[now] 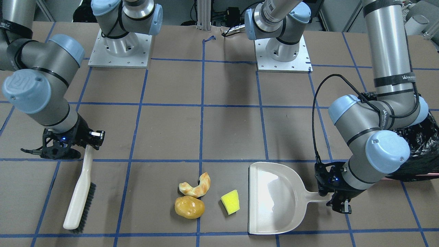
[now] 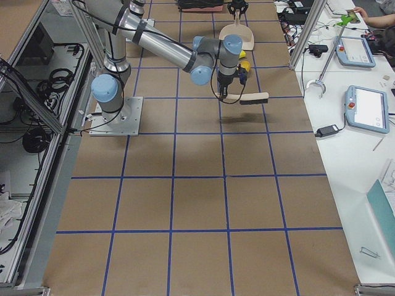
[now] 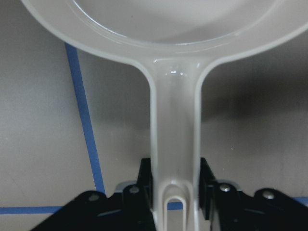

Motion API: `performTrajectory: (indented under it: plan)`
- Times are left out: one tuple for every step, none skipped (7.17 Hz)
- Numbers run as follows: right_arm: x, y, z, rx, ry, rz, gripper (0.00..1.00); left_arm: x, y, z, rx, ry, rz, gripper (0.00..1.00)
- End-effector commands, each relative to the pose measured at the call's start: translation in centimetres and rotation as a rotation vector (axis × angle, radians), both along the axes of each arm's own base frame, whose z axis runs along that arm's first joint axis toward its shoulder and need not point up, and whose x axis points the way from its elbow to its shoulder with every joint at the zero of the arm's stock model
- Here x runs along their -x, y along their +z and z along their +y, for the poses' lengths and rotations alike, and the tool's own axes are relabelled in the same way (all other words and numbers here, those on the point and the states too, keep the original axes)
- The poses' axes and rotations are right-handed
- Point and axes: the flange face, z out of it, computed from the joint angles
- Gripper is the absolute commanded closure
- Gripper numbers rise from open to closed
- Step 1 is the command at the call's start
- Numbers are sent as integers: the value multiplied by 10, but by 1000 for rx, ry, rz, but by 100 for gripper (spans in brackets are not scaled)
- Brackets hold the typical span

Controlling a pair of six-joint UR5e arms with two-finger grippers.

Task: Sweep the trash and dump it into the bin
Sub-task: 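Move the brush with the right gripper toward the bread and pastry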

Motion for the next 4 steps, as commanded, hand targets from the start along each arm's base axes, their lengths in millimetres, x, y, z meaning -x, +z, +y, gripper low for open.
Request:
performTrajectory:
  plan:
    - [-59,-3,11,-22,-55,-24,100,3,-5,0,-7,4,-3,93]
    - [-82,-6,15,-30,-103,-31,100,3,-7,-1,-11,6,-3,93]
    - [-107,-7,22,-33,-110,-28,100,4,-7,-1,-11,6,-5,93]
    - [-129,-9,29,-43,-84,-46,100,4,-7,-1,-11,6,-6,93]
